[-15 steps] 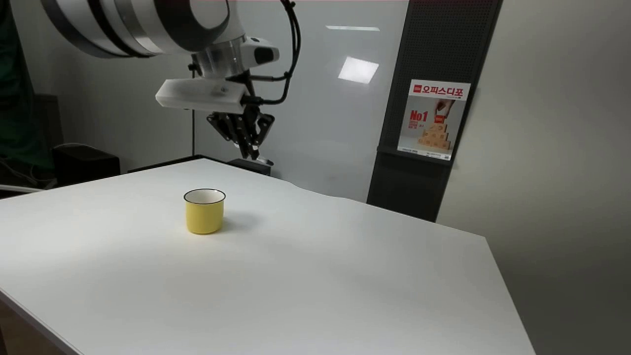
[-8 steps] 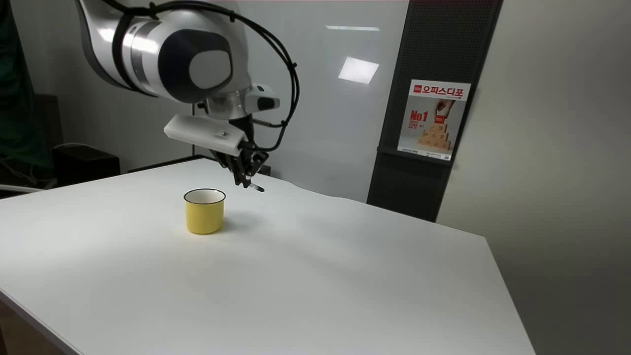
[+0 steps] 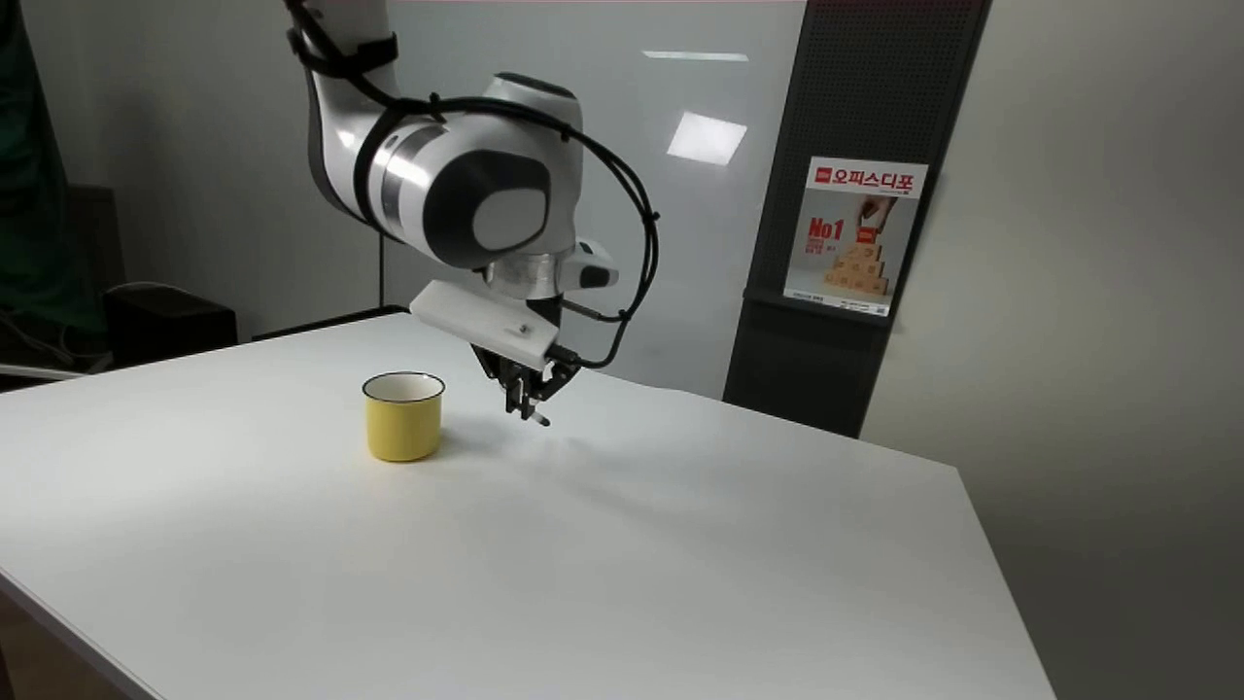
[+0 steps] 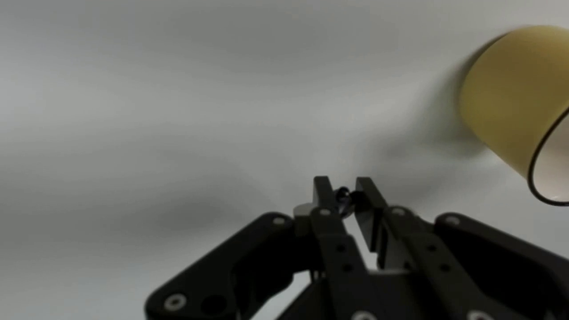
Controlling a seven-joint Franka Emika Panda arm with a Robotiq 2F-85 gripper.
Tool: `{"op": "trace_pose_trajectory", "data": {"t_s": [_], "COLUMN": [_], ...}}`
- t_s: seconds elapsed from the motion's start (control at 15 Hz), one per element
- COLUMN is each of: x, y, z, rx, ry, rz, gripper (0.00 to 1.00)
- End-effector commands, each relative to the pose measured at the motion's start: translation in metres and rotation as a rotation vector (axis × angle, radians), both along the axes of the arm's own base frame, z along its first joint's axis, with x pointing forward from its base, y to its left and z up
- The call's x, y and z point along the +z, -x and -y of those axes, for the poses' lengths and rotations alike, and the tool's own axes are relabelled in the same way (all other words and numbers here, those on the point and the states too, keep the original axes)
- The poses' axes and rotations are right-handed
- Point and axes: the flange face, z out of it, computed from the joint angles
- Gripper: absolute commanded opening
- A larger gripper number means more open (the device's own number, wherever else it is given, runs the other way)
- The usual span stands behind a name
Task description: Move the pen from the cup to the table, to the cup, then to the table
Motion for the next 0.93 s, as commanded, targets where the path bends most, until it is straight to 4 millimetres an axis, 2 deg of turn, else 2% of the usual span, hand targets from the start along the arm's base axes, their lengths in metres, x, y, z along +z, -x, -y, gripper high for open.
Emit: {"op": "trace_pose_trajectory", "data": {"t_s": [0.0, 0.13, 0.2, 0.33, 0.53, 0.8, 0.87], "x": [-0.019, -0.027, -0.029, -0.031, -0.029, -0.015, -0.01], "y": [-0.018, -0.02, -0.021, -0.022, -0.021, -0.012, -0.009], "z": [0.003, -0.001, -0.004, -0.009, -0.015, -0.015, -0.016], "rx": [0.029, 0.053, 0.065, 0.082, 0.086, -0.003, -0.009], "ry": [-0.032, -0.026, -0.023, -0.015, 0.002, 0.059, 0.069], "rz": [-0.042, -0.067, -0.077, -0.089, -0.109, -0.178, -0.189], "gripper": [0.04, 0.04, 0.41, 0.5, 0.7, 0.97, 0.99]}}
